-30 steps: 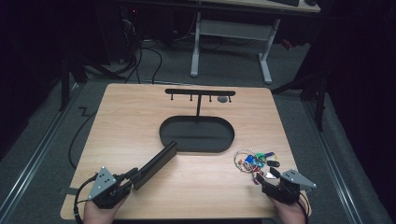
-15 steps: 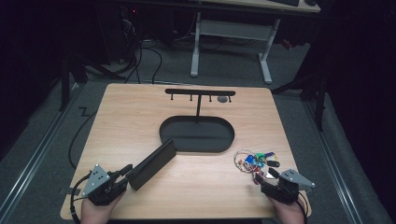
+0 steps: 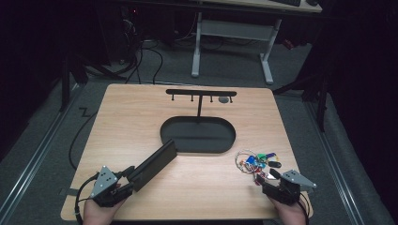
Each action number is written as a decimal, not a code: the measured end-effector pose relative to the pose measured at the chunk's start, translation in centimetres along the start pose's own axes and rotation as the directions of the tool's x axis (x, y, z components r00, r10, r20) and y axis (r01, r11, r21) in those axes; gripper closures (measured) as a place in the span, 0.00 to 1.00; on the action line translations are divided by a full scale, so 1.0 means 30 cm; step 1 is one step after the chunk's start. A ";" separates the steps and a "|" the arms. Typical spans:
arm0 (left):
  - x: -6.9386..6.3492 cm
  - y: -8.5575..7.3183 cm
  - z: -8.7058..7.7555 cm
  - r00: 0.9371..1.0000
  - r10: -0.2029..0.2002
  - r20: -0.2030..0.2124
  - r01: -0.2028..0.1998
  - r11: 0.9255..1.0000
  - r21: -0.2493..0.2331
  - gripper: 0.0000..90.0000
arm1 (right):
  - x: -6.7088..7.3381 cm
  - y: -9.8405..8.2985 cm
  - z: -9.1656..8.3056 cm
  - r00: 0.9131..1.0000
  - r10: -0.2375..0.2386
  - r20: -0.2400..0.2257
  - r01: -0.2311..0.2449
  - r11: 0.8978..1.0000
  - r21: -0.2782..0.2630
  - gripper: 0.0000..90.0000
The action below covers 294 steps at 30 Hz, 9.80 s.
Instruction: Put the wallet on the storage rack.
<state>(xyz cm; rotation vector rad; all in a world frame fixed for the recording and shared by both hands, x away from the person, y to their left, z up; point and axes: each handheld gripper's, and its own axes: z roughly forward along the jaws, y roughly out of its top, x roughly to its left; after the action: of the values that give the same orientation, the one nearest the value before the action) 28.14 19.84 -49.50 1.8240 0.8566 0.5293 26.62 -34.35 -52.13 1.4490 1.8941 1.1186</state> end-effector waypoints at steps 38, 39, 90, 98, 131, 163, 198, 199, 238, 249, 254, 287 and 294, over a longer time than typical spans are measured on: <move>-0.023 0.207 0.091 0.988 0.151 0.032 -0.149 0.891 0.429 0.72 | -0.002 0.007 0.002 0.998 0.004 -0.061 -0.006 1.000 -0.021 0.39; -0.021 0.211 0.093 0.988 0.150 0.036 -0.151 0.887 0.436 0.72 | -0.001 0.007 0.002 0.998 0.005 -0.061 -0.006 1.000 -0.020 0.39; -0.081 0.361 0.082 0.911 0.401 0.095 -0.402 0.816 0.416 0.85 | -0.002 0.006 -0.001 0.998 0.005 -0.060 -0.007 1.000 -0.020 0.39; -0.094 0.403 0.105 0.868 0.486 0.100 -0.485 0.788 0.380 0.85 | -0.005 0.004 0.001 0.998 0.010 -0.059 -0.011 1.000 -0.017 0.39; -0.120 0.503 0.406 0.700 0.698 0.149 -0.710 0.662 0.240 0.85 | -0.047 -0.047 -0.094 0.999 0.043 0.012 -0.042 0.999 -0.031 0.39; -0.065 0.505 0.707 0.650 0.735 0.194 -0.760 0.624 0.182 0.85 | -0.051 -0.052 -0.093 0.999 0.046 0.005 -0.046 0.999 -0.025 0.39; -0.051 0.391 0.735 0.691 0.664 0.286 -0.722 0.610 0.326 0.72 | -0.038 -0.052 -0.074 0.999 0.033 -0.008 -0.033 0.999 -0.007 0.39; -0.048 0.389 0.735 0.704 0.650 0.287 -0.709 0.620 0.336 0.70 | -0.038 -0.051 -0.074 0.999 0.035 -0.009 -0.035 0.999 -0.007 0.39; -0.043 0.198 0.338 0.920 0.376 0.113 -0.393 0.883 0.256 0.54 | -0.014 -0.034 -0.055 1.000 0.008 -0.023 -0.008 1.000 -0.001 0.40; -0.088 0.029 0.194 0.978 0.184 0.096 -0.203 0.940 0.274 0.44 | -0.010 -0.034 -0.053 0.999 0.008 -0.035 -0.008 1.000 0.008 0.40; -0.096 -0.028 0.124 0.992 0.098 0.085 -0.116 0.961 0.252 0.41 | -0.006 -0.031 -0.054 0.999 -0.008 -0.039 0.008 1.000 0.008 0.40; -0.089 -0.025 0.114 0.977 0.117 0.177 -0.153 0.966 0.210 0.31 | 0.195 0.287 0.167 0.977 -0.190 -0.091 0.211 0.903 0.375 0.49; -0.091 -0.026 0.113 0.975 0.118 0.191 -0.158 0.964 0.213 0.31 | 0.228 0.337 0.267 0.970 -0.207 -0.127 0.243 0.817 0.524 0.51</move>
<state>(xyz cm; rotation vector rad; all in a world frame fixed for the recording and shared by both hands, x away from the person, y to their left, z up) 28.47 15.90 -51.47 2.1171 0.6938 0.3608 36.24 -24.46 -47.35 1.4109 2.4842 0.5415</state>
